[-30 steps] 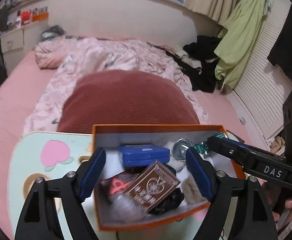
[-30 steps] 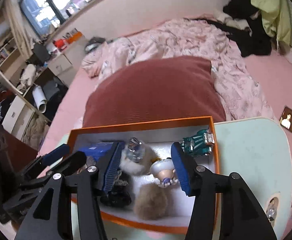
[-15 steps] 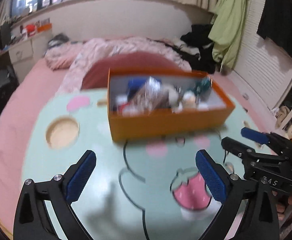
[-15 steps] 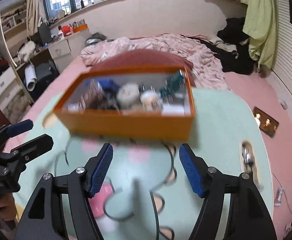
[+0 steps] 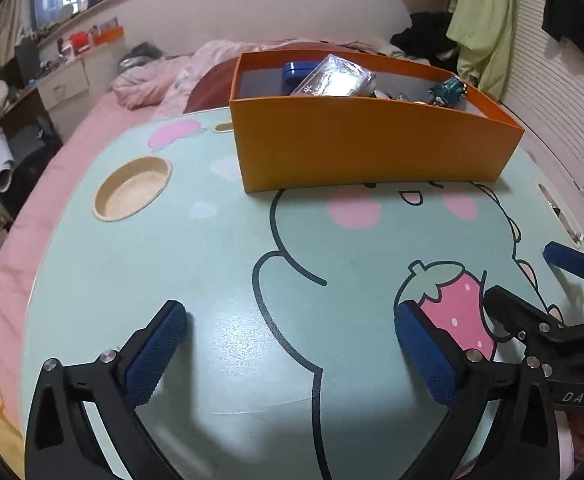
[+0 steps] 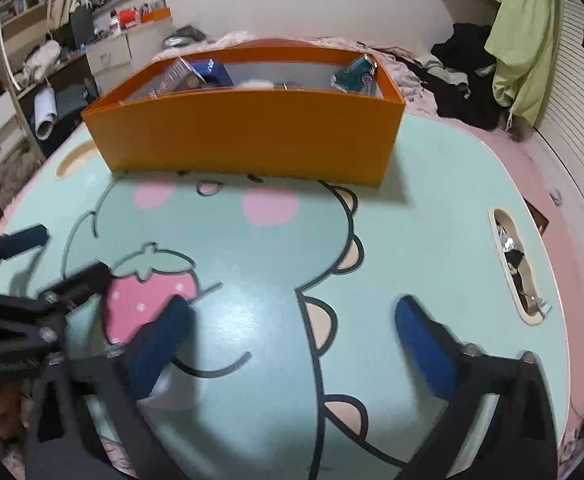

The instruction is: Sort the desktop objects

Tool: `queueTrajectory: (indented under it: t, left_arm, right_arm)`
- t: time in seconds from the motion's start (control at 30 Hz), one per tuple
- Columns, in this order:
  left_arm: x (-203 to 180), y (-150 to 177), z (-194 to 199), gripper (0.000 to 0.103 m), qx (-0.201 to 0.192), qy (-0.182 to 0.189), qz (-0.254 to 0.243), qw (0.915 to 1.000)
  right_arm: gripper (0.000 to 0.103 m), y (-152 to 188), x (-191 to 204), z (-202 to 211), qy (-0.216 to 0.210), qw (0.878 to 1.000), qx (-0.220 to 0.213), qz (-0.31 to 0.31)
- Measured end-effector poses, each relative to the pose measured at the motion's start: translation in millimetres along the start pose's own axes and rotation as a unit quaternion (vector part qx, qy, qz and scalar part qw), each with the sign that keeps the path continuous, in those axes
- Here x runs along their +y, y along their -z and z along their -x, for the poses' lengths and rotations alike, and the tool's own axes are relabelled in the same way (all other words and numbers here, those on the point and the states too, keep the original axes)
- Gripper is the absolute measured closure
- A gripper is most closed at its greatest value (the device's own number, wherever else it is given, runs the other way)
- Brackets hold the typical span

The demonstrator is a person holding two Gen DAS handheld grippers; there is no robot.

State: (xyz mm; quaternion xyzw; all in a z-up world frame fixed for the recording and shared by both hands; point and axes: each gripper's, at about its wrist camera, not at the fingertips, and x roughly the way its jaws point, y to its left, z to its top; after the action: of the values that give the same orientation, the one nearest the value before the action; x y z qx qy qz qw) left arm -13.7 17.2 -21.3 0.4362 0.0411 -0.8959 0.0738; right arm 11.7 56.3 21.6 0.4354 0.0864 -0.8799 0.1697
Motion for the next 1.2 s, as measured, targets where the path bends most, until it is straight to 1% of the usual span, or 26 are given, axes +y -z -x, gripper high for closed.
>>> queueTrajectory:
  t: [0.2,1.2]
  left_arm:
    - [0.3,-1.6,1.3,0.000,0.001,0.001,0.000,1.0000]
    - [0.1,-1.5,1.6,0.000,0.001,0.001,0.000,1.0000]
  right_arm:
    - [0.000,1.3,-0.3,-2.5,0.000,1.000,-0.005,0.001]
    - [0.000,1.3,1.8,-1.8,0.000,1.000,-0.006,0.001]
